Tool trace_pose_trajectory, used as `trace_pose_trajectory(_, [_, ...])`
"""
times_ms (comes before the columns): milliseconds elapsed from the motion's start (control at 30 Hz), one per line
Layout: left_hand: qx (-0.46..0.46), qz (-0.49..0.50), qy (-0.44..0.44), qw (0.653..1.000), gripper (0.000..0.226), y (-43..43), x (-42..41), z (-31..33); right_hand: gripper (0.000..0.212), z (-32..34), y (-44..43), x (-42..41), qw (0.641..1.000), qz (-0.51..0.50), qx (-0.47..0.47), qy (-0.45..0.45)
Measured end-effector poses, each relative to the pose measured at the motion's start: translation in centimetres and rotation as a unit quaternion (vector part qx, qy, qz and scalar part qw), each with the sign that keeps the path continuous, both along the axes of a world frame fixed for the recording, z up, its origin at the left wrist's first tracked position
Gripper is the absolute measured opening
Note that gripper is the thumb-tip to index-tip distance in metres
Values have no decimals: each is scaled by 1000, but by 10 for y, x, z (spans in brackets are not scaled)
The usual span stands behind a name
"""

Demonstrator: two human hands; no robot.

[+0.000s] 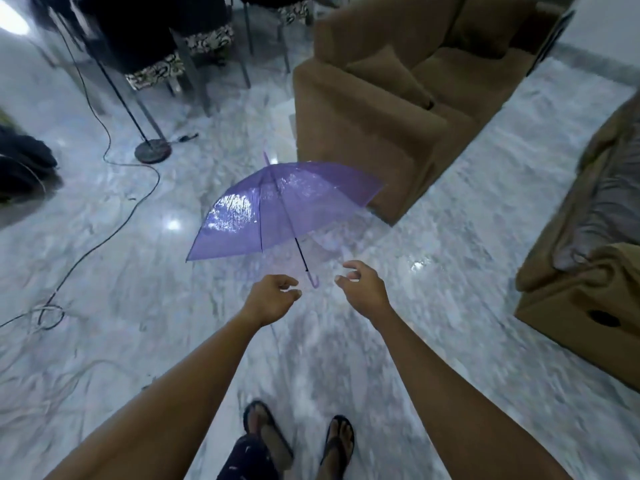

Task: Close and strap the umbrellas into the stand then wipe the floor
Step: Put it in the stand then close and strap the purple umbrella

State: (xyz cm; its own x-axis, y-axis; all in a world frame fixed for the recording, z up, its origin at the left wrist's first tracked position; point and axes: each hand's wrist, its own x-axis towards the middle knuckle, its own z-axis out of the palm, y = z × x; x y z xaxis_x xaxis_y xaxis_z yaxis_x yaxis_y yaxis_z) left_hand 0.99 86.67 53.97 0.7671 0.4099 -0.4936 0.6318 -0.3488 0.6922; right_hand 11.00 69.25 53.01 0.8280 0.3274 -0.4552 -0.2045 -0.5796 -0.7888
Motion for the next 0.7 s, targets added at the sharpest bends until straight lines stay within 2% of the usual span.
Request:
trace_pose_trajectory(133, [-23,16,40,999,32,31,39,-57,40,-47,30,34,999,-12,-23,39])
trace_pose_trajectory(233, [-54,38,55,996,31,49,75,-125,36,-107,49,62,996,-27,-39,74])
trace_pose_trajectory(433, [-62,50,63,995,29,88,149,-343,24,-310,97,128,991,-77,-39,100])
trace_pose_trajectory(567, [-51,48,37,997,26,120,195,-490,15,-448,137,174,995,-43,-10,85])
trace_pose_trajectory(700, [-76,88,-20,993,39,153,246,-597,23,-549,191,238,999,2,1,50])
